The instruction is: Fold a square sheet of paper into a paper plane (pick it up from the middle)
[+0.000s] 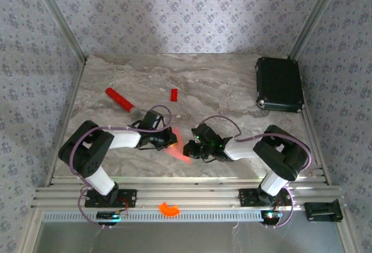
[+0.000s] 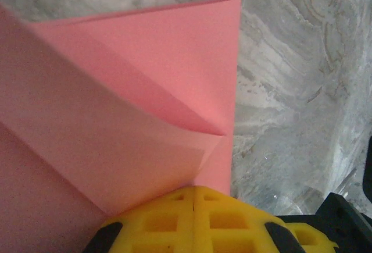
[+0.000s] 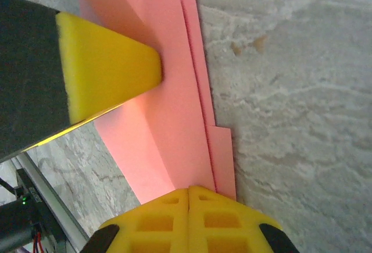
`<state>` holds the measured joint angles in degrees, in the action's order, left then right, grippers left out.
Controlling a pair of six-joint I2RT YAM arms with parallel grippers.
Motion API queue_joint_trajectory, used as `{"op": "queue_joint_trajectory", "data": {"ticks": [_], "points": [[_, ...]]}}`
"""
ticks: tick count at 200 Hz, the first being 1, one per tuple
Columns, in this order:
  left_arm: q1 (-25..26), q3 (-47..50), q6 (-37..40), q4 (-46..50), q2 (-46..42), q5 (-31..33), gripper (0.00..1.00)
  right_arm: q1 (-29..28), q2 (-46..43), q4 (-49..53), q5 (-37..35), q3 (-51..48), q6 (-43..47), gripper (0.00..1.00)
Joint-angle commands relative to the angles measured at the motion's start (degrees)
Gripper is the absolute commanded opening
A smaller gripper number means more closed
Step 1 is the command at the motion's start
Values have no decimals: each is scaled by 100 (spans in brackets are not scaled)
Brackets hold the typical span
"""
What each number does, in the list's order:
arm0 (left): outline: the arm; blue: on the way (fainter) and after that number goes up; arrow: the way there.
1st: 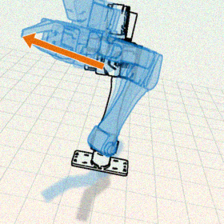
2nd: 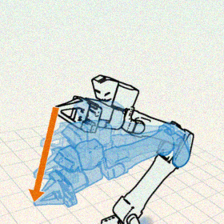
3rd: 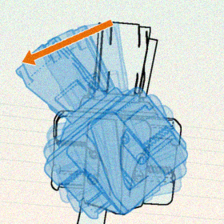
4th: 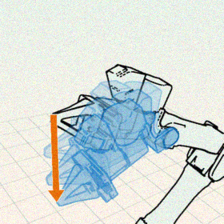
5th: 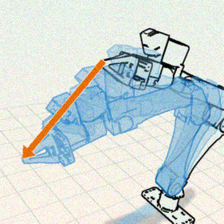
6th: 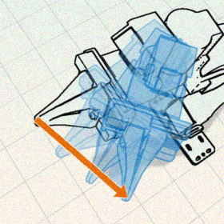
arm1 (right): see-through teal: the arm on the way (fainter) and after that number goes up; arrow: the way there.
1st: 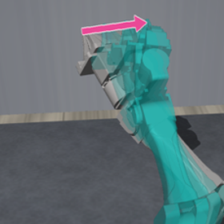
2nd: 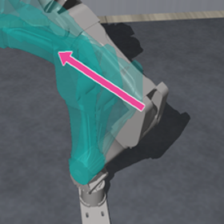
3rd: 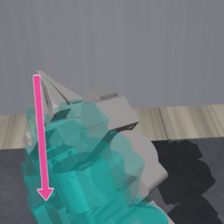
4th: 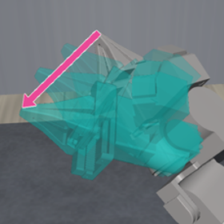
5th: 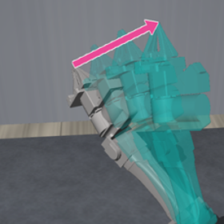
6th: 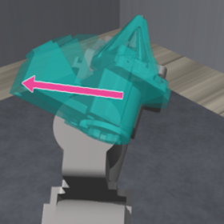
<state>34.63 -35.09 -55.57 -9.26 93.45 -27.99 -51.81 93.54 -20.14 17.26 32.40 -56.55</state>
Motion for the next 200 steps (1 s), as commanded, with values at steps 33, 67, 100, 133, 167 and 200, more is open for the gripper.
{"op": "queue_joint_trajectory", "data": {"ticks": [33, 67, 100, 133, 167, 200], "points": [[-39, -23, 51, 302, 194, 279, 0, -76, -492, 708, -130, -100, 5, 2], [-44, -14, 114, 444, 47, 302, 0, -40, -957, 1581, -611, 219, 261, 2], [-44, 11, 126, 474, -26, 342, 0, 43, -1303, 1624, -882, 16, 170, 0], [-40, 12, 108, 408, 25, 314, 0, 33, -1104, 1161, -404, 100, 99, 0], [-42, -6, 92, 372, 55, 294, 0, -38, -630, 835, -90, 493, 126, 0], [-44, 1, 90, 383, 34, 294, 0, -22, -86, 879, -81, 885, 179, 0]]}}
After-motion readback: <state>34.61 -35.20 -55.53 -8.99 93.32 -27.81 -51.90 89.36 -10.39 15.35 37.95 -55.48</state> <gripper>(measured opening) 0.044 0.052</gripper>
